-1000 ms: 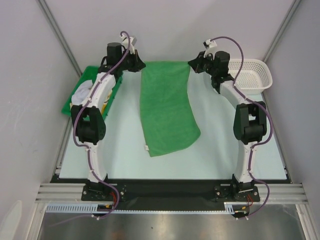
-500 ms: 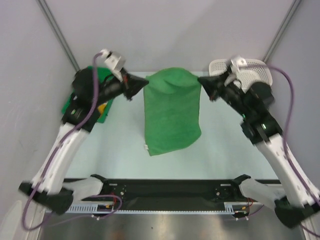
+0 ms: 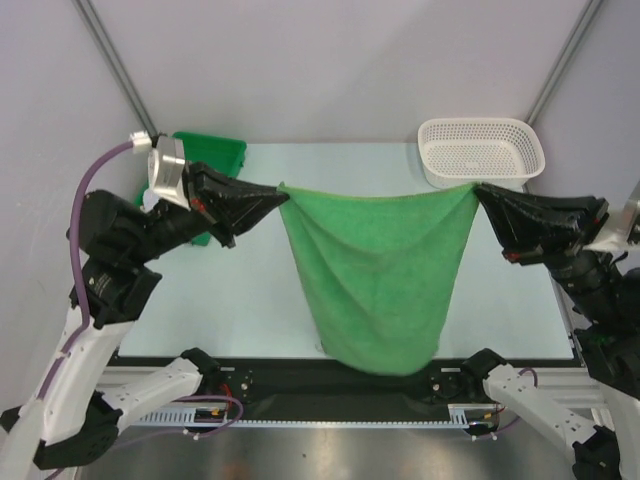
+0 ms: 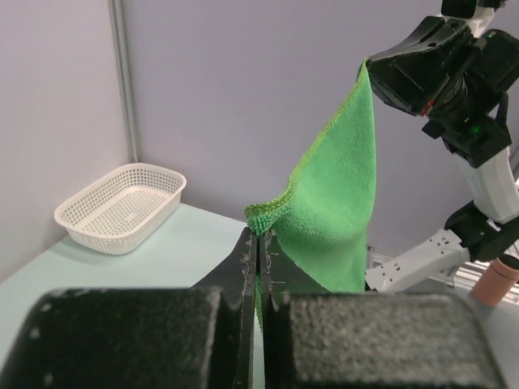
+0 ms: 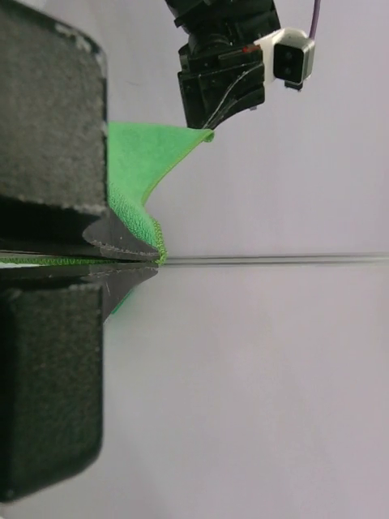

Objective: Fold and stack the towels
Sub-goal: Flatten out the crumpled towel

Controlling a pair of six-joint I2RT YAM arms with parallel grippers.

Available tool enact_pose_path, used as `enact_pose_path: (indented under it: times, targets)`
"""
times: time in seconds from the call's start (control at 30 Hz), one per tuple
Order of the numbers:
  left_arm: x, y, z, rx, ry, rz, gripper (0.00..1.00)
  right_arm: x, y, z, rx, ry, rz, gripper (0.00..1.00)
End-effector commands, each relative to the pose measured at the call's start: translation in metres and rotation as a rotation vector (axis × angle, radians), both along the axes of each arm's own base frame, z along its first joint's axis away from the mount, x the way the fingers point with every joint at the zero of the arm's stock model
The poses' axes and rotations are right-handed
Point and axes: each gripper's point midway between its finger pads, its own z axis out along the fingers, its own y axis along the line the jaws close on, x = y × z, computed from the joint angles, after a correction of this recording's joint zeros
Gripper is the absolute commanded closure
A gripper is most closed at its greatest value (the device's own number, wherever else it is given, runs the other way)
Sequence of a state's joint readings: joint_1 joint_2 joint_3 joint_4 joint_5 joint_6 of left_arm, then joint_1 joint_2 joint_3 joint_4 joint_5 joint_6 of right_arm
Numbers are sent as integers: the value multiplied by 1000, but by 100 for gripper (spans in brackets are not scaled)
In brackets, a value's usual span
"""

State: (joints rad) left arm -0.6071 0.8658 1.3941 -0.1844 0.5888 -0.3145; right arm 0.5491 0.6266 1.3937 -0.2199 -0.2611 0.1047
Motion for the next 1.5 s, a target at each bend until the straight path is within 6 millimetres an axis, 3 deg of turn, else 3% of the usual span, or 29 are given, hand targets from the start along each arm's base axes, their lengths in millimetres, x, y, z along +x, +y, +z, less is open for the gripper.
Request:
enact_pose_path:
  times: [0.0,0.03,0.07,0.1,0.2,0.23,0.3,0.33,0.4,0.43,0.47,0.53,0.57,0.6,0.63,0.67,0.7,0.77,0.8,0.83,0.87,0.9,0.93,1.1,1.13,1.2,1.27,1.33,1.47]
  targets:
    - [3,3,44,-49,-23,28,100,39,11,15,7,32,-57,100]
    - [13,2,39,-23,8,66,100,46,8,22,7,25,-97,100]
    - [25,9,48,-35,6,142,100,58,9,20,-11,39,-127,100]
    - [40,11,39,7,21,210,100,86,15,11,-38,82,-182,100]
    - [97,13,11,106,80,397,100,126,20,-7,-105,103,-282,100]
    - [120,7,-8,151,120,425,100,150,29,-27,-150,132,-306,100]
    - [153,11,-32,191,177,463,100,177,30,-48,-189,158,-334,100]
    - [178,5,-59,230,237,465,100,199,37,-62,-197,182,-327,100]
    - [212,15,-80,239,281,498,100,235,35,-99,-234,237,-317,100]
    - [230,17,-97,257,307,514,100,249,35,-100,-216,216,-313,100]
    - [257,16,-124,289,354,529,100,281,39,-138,-242,294,-307,100]
    - [293,21,-145,292,376,536,100,314,34,-158,-251,294,-286,100]
    - [324,24,-184,326,442,541,100,344,41,-201,-271,379,-258,100]
    - [340,24,-193,329,450,539,100,359,41,-206,-277,375,-235,100]
    - [353,23,-188,319,435,531,100,376,44,-219,-282,382,-220,100]
    - [371,29,-202,324,458,542,100,402,49,-261,-308,456,-203,100]
    - [395,28,-235,343,503,542,100,420,49,-256,-305,436,-192,100]
    - [426,33,-234,319,486,548,100,446,50,-271,-303,457,-173,100]
    - [445,31,-271,345,537,533,100,469,51,-290,-300,485,-147,100]
    - [459,32,-252,321,488,538,100,478,51,-295,-300,492,-135,100]
    - [469,35,-255,315,483,535,100,487,53,-306,-301,507,-122,100]
    - [481,35,-280,335,508,532,100,495,56,-326,-305,538,-95,100]
    - [488,36,-268,321,472,535,99,502,56,-320,-298,513,-93,100]
    - [507,66,-273,321,408,632,100,512,58,-330,-285,486,-95,100]
    - [506,70,-284,330,421,641,100,515,59,-330,-276,470,-96,100]
    - [508,85,-272,319,388,706,100,518,58,-331,-252,467,-98,100]
    - [508,94,-274,323,388,737,100,521,63,-328,-209,442,-80,100]
    - [510,98,-272,325,374,751,100,524,68,-319,-183,402,-69,100]
    - [517,97,-279,343,381,732,100,530,79,-327,-160,383,-43,100]
